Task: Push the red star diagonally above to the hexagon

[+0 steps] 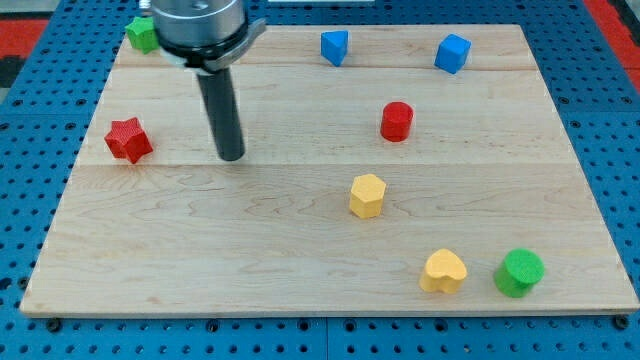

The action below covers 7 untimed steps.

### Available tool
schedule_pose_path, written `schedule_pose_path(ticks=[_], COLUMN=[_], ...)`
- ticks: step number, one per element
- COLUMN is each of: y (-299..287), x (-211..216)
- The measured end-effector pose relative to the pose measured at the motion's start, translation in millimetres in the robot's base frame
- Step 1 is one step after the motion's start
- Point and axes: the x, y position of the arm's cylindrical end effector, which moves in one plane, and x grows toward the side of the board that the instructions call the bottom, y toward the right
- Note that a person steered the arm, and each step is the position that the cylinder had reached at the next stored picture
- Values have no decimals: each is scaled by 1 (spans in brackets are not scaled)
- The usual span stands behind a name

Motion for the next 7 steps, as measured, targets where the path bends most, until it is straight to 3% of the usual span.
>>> schedule_pose_path(ticks=[2, 7], y=[-102, -104], x=[42, 45])
